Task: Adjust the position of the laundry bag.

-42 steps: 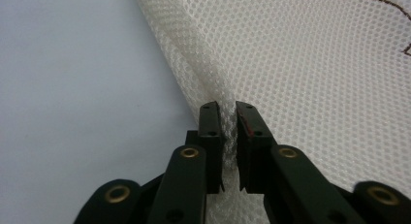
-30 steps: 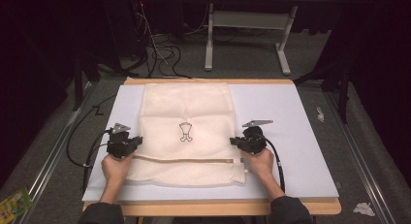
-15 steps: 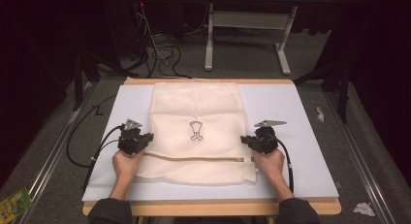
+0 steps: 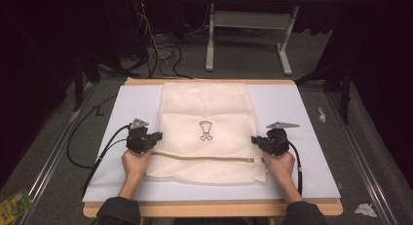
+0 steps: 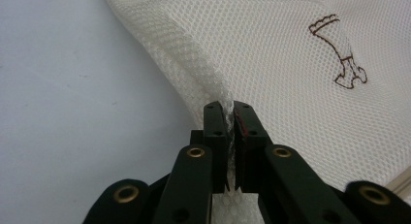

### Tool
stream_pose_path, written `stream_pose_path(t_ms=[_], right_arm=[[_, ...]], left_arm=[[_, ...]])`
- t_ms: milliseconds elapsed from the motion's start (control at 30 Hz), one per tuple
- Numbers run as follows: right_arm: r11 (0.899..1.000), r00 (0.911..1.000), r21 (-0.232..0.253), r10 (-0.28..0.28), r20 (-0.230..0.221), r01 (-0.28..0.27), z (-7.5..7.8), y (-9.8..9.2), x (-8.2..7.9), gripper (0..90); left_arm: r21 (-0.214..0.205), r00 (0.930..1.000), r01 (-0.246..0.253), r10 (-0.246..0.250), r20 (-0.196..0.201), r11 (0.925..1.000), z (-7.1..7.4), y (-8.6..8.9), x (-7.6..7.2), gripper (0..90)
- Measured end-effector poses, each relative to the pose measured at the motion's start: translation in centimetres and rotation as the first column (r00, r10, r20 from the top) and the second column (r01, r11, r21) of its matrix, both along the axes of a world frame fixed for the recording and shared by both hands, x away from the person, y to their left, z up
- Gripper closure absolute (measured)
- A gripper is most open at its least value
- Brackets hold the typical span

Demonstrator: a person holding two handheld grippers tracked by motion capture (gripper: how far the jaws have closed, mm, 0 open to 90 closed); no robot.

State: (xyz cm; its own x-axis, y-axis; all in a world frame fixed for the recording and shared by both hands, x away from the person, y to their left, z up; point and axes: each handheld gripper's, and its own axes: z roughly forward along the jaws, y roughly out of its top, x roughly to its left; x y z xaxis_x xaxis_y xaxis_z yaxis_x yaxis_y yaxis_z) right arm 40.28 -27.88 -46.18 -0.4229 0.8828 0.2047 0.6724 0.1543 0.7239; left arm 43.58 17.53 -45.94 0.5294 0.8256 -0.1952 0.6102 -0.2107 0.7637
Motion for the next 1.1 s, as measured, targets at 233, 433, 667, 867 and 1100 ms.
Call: stream_pose_path(t_ms=[233, 433, 667, 867, 1100], right_arm=[[1.000, 0.9997, -0.005, -0.021, 0.007, 0.021, 0.0, -1.1, -0.3, 86.0], [0.999, 0.9990, -0.008, -0.040, 0.018, 0.040, 0.2, -2.2, -0.6, 86.0], [0.998, 0.9976, -0.006, -0.068, 0.016, 0.068, 0.3, -3.5, -1.0, 85.9], [0.996, 0.9958, 0.001, -0.090, 0.016, 0.090, 0.2, -4.5, -1.3, 85.8], [0.994, 0.9941, -0.008, -0.108, 0.013, 0.108, 0.0, -5.1, -1.4, 85.6]], left_arm=[[0.014, 0.9994, 0.022, -0.022, 0.027, 0.9997, 0.2, -1.4, 0.0, 85.7], [0.025, 0.9988, 0.040, -0.041, 0.026, 0.9989, 0.2, -2.5, 0.1, 85.6], [0.027, 0.9976, 0.062, -0.063, 0.029, 0.9977, 0.3, -3.9, 0.3, 85.3], [0.025, 0.9969, 0.071, -0.072, 0.031, 0.9972, 0.2, -4.9, 0.4, 85.1], [0.042, 0.9958, 0.080, -0.082, 0.040, 0.9959, 0.1, -5.6, 0.4, 84.5]])
